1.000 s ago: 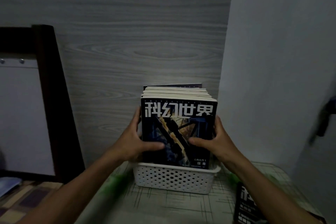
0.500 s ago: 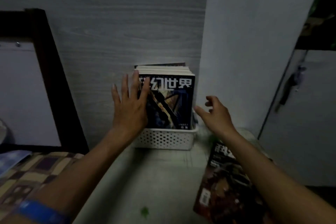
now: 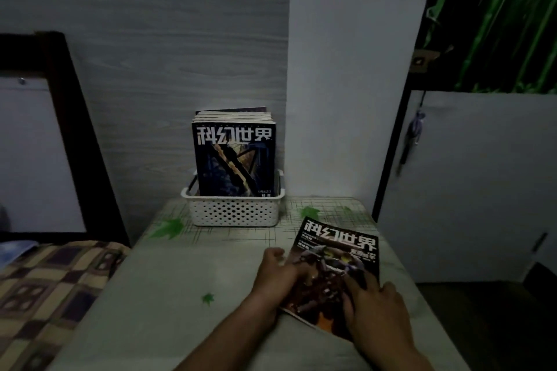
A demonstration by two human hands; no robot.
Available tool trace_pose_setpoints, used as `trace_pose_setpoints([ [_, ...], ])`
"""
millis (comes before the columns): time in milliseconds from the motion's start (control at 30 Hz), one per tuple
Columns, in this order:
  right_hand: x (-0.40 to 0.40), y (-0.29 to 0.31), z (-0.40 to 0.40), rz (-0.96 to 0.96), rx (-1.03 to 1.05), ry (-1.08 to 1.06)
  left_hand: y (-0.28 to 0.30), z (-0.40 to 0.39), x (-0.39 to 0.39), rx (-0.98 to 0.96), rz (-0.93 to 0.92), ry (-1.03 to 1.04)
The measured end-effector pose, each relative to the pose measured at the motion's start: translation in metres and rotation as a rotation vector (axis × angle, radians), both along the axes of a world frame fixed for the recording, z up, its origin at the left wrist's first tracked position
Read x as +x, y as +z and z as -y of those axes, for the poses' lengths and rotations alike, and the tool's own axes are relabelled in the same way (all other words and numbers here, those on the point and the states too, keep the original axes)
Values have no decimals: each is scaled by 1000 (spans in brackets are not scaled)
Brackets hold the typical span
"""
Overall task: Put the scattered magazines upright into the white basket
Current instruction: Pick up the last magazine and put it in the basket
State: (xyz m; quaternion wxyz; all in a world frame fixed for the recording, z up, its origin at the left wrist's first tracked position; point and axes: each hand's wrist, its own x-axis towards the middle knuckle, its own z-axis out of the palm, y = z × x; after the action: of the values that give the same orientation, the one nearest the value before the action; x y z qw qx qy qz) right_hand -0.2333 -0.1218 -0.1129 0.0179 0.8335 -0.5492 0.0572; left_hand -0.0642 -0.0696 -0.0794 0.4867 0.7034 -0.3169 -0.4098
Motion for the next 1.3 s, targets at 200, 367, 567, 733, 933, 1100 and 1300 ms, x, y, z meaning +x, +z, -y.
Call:
trace_pose_setpoints([
  [200, -12, 9, -2, 369, 122, -10, -3, -22, 14, -73, -59, -17],
  [367, -13, 33, 19, 1028, 527, -241, -2, -47, 23, -326, -158, -56],
  [567, 27, 75, 35, 1268, 357, 90, 17, -55, 56, -528, -31, 71],
  [733, 91, 145, 62, 1229, 144, 250, 76, -25, 118, -651, 432, 287],
  [933, 166, 199, 101, 1311, 40, 390, 135, 22, 206, -674, 657, 407],
  [1100, 208, 178, 128, 1268, 49, 331, 110, 50, 244, -587, 665, 395],
  [1300, 218, 128, 149, 1154, 27, 241, 58, 65, 255, -440, 652, 355],
])
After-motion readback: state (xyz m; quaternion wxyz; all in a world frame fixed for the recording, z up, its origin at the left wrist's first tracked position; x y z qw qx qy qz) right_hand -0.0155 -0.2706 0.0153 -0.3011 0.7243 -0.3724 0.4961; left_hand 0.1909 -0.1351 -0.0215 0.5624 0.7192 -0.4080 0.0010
